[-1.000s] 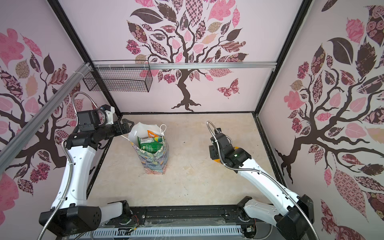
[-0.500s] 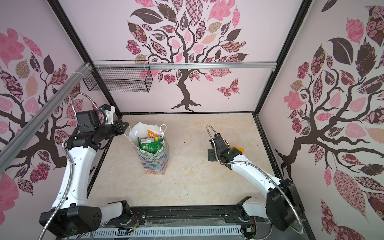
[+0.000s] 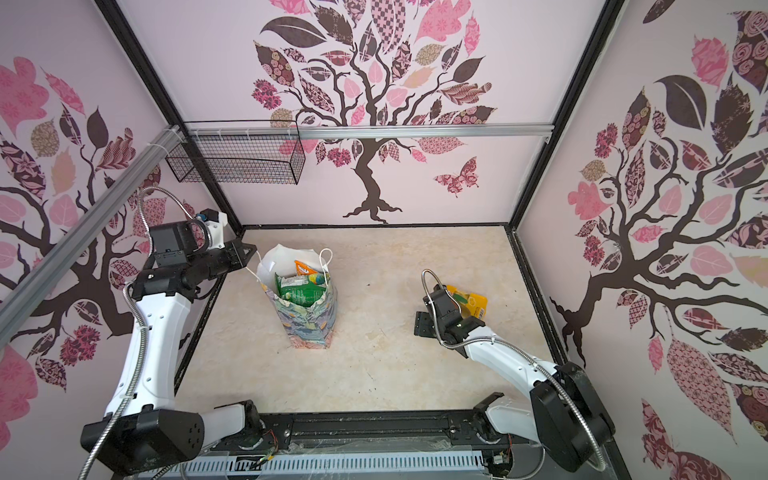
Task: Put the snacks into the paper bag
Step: 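Lower the open right gripper onto the yellow packet's edge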
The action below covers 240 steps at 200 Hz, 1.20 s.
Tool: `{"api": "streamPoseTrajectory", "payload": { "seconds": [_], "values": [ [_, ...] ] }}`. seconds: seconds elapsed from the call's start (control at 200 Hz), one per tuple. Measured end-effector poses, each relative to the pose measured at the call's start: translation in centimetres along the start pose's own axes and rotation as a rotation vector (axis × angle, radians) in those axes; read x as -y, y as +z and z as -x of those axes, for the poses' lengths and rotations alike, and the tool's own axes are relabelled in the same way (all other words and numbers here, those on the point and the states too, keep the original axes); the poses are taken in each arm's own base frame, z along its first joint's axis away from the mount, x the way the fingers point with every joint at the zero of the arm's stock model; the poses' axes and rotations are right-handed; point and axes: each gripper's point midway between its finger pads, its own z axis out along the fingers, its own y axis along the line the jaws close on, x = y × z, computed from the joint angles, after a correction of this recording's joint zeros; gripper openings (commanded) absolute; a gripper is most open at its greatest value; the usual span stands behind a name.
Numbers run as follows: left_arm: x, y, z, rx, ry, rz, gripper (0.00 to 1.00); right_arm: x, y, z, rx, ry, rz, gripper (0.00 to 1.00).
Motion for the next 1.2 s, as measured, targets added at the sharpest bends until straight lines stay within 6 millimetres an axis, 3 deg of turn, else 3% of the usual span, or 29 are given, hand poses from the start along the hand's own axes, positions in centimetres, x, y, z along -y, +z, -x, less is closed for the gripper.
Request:
{"api": "streamPoseTrajectory", "payload": {
  "seconds": [0.365, 0.615, 0.785, 0.94, 1.115, 1.2],
  "values": [
    [0.2, 0.0, 0.0, 0.000, -0.001, -0.012, 0.00, 0.8, 1.7, -0.1, 0.099, 0.226, 0.111, 0.63],
    [0.2, 0.0, 0.0, 0.000, -0.002, -0.013, 0.00, 0.0, 1.4, 2.5, 0.213, 0.324, 0.186, 0.51],
    [0.0, -0.1, 0.1, 0.002, -0.004, -0.010, 0.00, 1.0, 2.1, 3.1, 0.239, 0.396, 0.185, 0.48],
    [0.0, -0.1, 0.1, 0.003, -0.006, -0.009, 0.00, 1.4, 2.6, 3.1, 0.239, 0.429, 0.183, 0.46],
    [-0.1, -0.1, 0.1, 0.004, -0.008, -0.008, 0.00, 1.5, 2.8, 3.3, 0.248, 0.452, 0.195, 0.32],
    [-0.1, -0.1, 0.1, 0.004, -0.010, -0.008, 0.00, 0.9, 3.2, 2.9, 0.205, 0.415, 0.206, 0.33]
  ]
}}
